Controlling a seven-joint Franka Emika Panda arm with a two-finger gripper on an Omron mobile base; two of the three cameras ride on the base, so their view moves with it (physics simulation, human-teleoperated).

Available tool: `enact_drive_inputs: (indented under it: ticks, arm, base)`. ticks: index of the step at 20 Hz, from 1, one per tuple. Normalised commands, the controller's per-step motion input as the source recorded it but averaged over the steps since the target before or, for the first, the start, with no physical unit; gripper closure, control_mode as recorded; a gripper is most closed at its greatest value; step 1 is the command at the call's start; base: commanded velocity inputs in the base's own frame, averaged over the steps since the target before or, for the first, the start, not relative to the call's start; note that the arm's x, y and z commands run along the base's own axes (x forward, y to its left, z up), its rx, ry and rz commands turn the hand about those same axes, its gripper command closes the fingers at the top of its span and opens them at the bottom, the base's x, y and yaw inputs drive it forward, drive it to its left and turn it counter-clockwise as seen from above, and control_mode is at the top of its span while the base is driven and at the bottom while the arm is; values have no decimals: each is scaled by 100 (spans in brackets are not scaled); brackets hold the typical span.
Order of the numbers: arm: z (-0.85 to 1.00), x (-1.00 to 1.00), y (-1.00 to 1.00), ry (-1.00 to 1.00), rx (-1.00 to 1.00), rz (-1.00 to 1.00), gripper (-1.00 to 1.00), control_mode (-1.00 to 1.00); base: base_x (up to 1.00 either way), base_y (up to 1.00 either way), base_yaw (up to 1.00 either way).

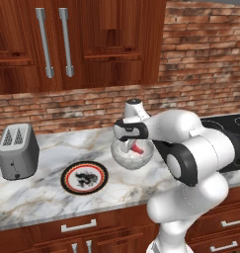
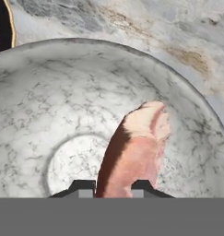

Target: Place one of the steaks on the plate and the other in the bowl. Then place the bowl in the fridge.

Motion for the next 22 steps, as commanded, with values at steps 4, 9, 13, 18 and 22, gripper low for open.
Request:
enact_drive_inputs:
  ticks: [4,9,13,18,22]
  arm:
    - [0,-4,0,0,0,0,-100,-100]
    - [2,-11,-1,0,0,0,-100,-100]
    - [27,-45,-15,-7,0,0,-100,-100]
    - [39,-61,-9,-8,6,-3,-100,-100]
    - [6,-27,-53,-7,-1,-11,-100,-100]
  base:
    - [0,0,0]
    - [0,0,0]
    - [0,0,0]
    - [0,0,0]
    - [0,0,0]
